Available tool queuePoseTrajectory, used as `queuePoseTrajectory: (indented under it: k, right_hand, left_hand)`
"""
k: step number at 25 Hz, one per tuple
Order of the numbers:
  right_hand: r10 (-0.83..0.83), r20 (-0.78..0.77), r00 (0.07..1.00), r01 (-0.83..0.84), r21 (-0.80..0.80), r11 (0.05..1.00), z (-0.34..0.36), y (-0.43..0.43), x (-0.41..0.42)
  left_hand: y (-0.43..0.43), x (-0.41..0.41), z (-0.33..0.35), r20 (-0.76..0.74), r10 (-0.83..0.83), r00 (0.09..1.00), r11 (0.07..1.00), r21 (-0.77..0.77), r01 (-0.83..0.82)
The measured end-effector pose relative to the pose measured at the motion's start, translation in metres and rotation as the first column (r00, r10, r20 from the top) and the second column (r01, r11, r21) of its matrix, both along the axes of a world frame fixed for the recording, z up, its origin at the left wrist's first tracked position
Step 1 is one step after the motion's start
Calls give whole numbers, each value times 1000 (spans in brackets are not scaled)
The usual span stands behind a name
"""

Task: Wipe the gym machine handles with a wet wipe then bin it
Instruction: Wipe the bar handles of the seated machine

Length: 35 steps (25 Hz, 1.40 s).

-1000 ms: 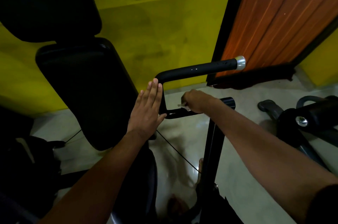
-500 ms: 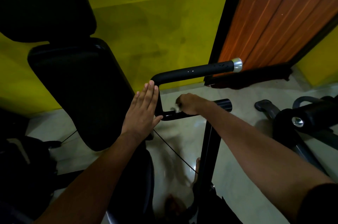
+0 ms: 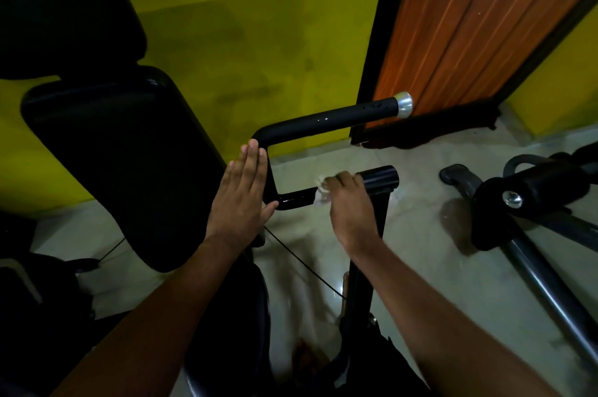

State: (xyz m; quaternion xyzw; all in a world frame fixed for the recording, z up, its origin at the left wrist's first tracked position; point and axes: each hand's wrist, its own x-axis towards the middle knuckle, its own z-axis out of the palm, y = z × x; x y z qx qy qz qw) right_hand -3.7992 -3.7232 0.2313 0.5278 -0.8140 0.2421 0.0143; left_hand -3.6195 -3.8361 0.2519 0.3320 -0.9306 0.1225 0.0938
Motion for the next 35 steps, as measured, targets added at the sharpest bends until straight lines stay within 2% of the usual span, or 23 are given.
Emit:
queuePoseTrajectory:
  k: [1,2,3,4,5,6,7,9,13,17,19,22,25,29,32,35]
  right_hand:
    - [-182,245,952,220,-138,966,-12,7,15]
    - [-311,567,763,485,-184,855,-27,12,29]
    - [-293,861,417,714,-110,692,-36,14,42]
    - [-110,994,-2,834,62,548,-41,9,48]
    - [121,948,-294,839,196,507,-44,1,46]
    - [304,848,-434,830,246,501,-48,-7,39]
    - [412,767,-491,832,274,482,-48,-14,31]
    - [469,728,-501,845,294,447,-37,-25,29]
    - [296,845,-445,821,253,511,-22,-21,51]
    - [347,819,-458,832,258,491,-32,-22,45]
    - [285,841,-461,802,256,540,-34,-24,54]
    - [248,877,-412,827,245,507,-36,-25,65]
    - [167,880,-446,771,283,570,-32,-31,75]
    - [215,840,-498,775,321,544,-32,-37,82]
    - [210,824,-526,709,288,644,-33,-38,96]
    - [242,840,-486,763,273,586,-34,-47,106]
  left_hand:
    - [0,0,0,-4,1,1000,1000,-5,-1]
    - [0,-1,-1,-7,-1,1000,1000,-5,1]
    - [1,-2,-1,-8,-1,1000,1000,-2,1]
    - [1,-2,-1,-8,1,1000,1000,2,-1]
    - [2,-2,0,-8,4,1000,1000,4,-4]
    - [2,-2,1,-5,3,1000,1000,4,-3]
    - [3,-1,2,-4,0,1000,1000,3,0]
    - [2,-1,2,-6,-6,1000,1000,1,6]
    - [-1,0,0,8,-12,1000,1000,2,12]
    - [-1,2,-1,14,-18,1000,1000,2,18]
    - [-1,2,-2,8,-18,1000,1000,14,18]
    - [-1,1,-1,13,-19,1000,1000,12,19]
    - [-1,1,-2,32,-13,999,1000,3,13]
    - [-2,2,-2,29,-10,1000,1000,11,10]
    - [-2,3,-2,28,-20,999,1000,13,19]
    - [-1,3,-1,17,-30,999,999,23,30]
